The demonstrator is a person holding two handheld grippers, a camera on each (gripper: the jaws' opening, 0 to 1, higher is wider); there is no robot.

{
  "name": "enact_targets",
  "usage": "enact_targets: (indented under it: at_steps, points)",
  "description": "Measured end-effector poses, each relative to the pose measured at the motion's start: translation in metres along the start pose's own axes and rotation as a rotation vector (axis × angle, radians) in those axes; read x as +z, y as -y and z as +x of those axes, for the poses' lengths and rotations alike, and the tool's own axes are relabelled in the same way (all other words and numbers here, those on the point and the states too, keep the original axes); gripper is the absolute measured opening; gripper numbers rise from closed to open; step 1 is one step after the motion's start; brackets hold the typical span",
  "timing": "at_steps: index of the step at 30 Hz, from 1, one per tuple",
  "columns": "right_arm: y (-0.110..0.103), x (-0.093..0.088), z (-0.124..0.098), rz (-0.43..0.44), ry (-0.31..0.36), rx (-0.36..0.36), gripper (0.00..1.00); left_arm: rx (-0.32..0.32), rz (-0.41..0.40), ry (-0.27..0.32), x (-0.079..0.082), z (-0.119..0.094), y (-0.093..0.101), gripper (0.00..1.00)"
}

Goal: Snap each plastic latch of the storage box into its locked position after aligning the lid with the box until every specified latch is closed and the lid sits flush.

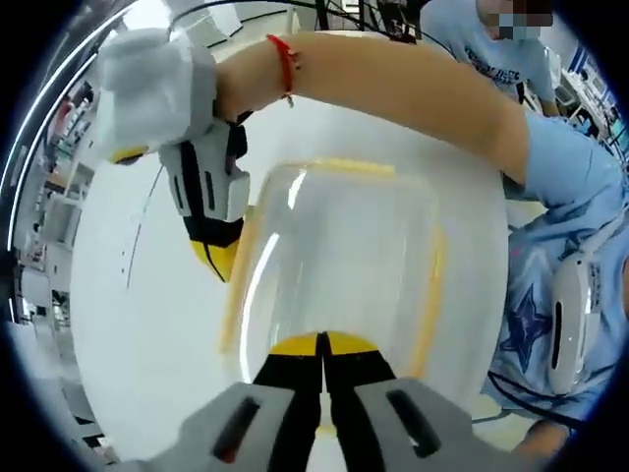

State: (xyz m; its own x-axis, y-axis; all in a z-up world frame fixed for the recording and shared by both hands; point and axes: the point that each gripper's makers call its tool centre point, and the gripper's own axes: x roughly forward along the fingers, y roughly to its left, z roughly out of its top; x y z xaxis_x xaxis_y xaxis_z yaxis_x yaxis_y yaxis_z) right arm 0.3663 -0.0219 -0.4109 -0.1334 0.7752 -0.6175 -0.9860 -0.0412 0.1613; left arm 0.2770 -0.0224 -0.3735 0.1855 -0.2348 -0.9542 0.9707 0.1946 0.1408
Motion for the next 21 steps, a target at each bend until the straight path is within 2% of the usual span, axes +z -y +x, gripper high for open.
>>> enact_targets:
  at_steps: [6, 13, 21]
  points:
    - [0.002, -0.002, -0.003, -0.012, 0.017, 0.036, 0.00, 0.032, 0.035, -0.045, 0.001, 0.002, 0.001, 0.00]
    - [0.000, -0.003, -0.007, -0.007, 0.041, 0.047, 0.00, -0.016, 0.016, -0.060, 0.004, 0.003, -0.002, 0.00]
    - [-0.007, -0.003, -0.011, 0.014, 0.143, 0.070, 0.00, -0.030, 0.016, -0.044, 0.003, 0.004, 0.002, 0.00]
